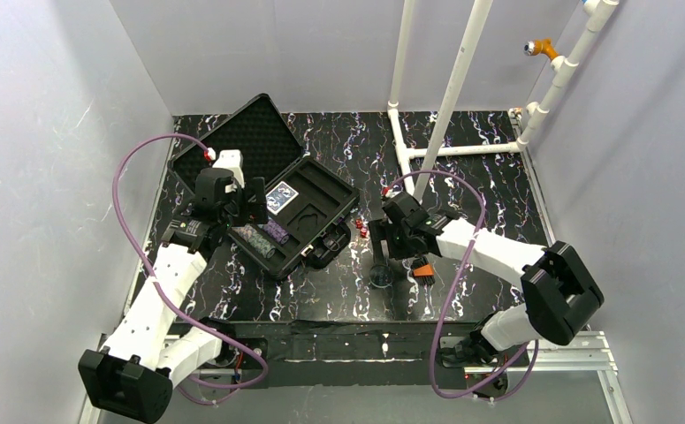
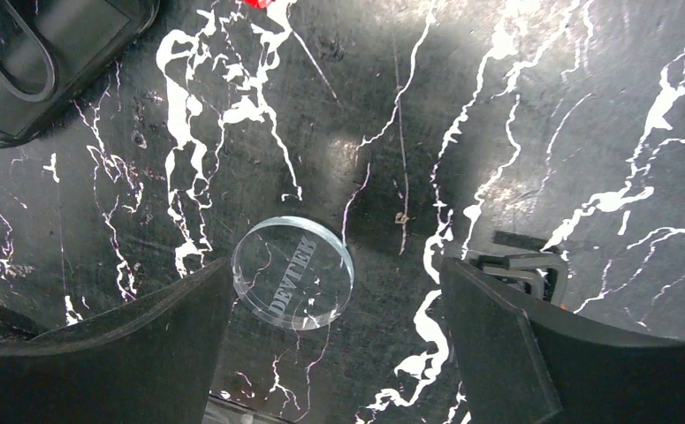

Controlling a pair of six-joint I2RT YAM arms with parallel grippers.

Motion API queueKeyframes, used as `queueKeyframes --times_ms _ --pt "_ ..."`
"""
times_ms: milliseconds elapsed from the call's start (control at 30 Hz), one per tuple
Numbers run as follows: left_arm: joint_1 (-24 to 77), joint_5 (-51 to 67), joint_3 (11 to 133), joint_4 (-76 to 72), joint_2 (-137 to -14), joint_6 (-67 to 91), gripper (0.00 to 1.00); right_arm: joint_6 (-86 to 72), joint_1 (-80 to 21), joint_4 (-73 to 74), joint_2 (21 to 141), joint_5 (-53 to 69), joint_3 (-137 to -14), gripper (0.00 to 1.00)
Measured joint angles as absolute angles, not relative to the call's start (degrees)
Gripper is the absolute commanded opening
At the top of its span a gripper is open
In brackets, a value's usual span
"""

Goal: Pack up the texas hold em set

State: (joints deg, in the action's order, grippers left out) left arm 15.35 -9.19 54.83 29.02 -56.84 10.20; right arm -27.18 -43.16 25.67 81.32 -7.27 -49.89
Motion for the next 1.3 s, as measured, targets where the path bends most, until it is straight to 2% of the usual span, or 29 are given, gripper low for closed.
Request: queueKeyframes --times_ms 700,900,1300 --pt "15.35 -12.23 54.78 30.06 -56.34 10.26 0.98 -33.10 -53.69 26.11 88.38 -9.98 -49.91 0.88" --pt "15.35 -12.40 54.78 30.09 -56.34 10.26 0.98 -33.30 -54.08 26.35 88.62 -10.94 -50.00 0.80" --pt "15.35 -12.67 54.78 30.09 -56.34 10.24 0.98 -33.01 -55.02 28.60 91.11 -13.80 -52.12 0.74"
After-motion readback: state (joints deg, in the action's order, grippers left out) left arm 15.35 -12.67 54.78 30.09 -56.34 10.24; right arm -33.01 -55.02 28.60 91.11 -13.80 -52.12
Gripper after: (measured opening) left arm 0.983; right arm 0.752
